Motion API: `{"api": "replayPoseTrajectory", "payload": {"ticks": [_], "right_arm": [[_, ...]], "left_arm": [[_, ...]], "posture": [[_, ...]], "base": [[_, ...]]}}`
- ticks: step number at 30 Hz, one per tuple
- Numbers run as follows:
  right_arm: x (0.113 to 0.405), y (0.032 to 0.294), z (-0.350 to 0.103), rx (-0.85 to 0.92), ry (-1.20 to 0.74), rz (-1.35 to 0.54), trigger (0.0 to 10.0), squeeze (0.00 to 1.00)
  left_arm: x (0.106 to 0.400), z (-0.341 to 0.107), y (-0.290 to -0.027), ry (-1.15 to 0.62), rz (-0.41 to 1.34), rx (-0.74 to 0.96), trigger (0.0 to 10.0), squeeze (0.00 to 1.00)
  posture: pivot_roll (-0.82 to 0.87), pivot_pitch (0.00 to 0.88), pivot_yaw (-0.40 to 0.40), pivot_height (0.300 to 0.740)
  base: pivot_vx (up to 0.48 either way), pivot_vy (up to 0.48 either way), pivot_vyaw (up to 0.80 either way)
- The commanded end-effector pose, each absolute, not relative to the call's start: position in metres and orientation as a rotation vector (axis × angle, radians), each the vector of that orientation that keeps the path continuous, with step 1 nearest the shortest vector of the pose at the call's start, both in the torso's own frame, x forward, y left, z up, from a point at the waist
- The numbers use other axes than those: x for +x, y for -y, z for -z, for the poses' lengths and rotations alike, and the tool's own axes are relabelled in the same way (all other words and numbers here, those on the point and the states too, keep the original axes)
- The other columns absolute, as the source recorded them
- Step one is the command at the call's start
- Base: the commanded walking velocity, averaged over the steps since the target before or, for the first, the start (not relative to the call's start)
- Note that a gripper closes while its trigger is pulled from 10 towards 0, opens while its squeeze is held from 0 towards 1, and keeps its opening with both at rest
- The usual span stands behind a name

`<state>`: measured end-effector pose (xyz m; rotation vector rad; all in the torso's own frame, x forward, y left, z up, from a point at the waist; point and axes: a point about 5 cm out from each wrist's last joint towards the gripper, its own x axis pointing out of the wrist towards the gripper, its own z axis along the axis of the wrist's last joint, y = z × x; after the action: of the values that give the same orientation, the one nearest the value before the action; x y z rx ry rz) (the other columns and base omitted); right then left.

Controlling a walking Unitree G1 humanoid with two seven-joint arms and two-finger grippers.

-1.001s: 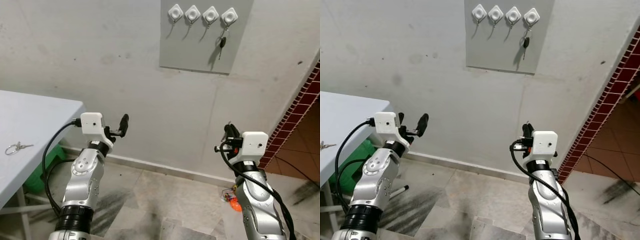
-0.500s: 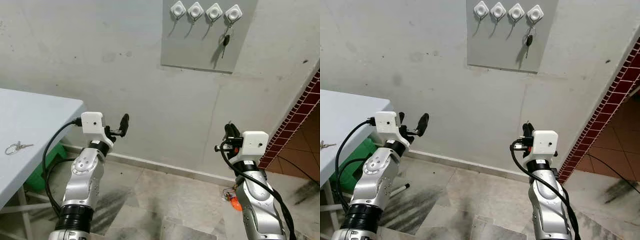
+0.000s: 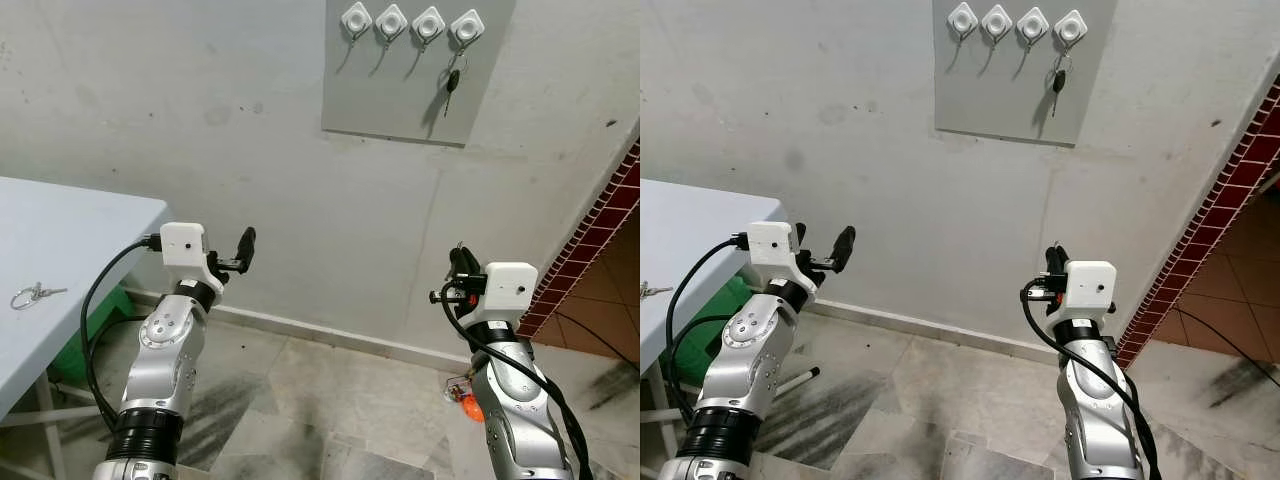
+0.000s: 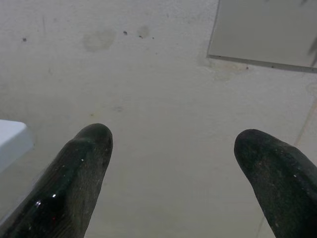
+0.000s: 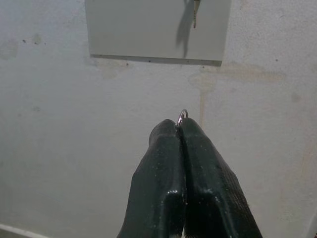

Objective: Hang keys on a hook

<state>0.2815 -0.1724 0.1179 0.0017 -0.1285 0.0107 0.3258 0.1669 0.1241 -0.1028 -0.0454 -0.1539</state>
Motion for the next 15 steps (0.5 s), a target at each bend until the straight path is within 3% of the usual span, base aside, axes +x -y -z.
{"api": "replayPoseTrajectory", "payload": {"ticks": [1, 15], "right_arm": [[0.2814, 0.1721, -0.1247, 0.006, 0.151, -0.010, 10.0, 0.00], [0.2803, 0.1710, -0.1240, 0.009, 0.145, -0.014, 10.0, 0.00]], "left_arm": [[0.3283, -0.1276, -0.1671, 0.046, 0.161, -0.080, 10.0, 0.00], [0.3273, -0.1272, -0.1675, 0.040, 0.163, -0.078, 10.0, 0.00]], "posture": [[-0.05, 0.000, 0.020, 0.740], [-0.04, 0.000, 0.015, 0.740]], "base": [[0.277, 0.000, 0.00], [0.322, 0.000, 0.00]]}}
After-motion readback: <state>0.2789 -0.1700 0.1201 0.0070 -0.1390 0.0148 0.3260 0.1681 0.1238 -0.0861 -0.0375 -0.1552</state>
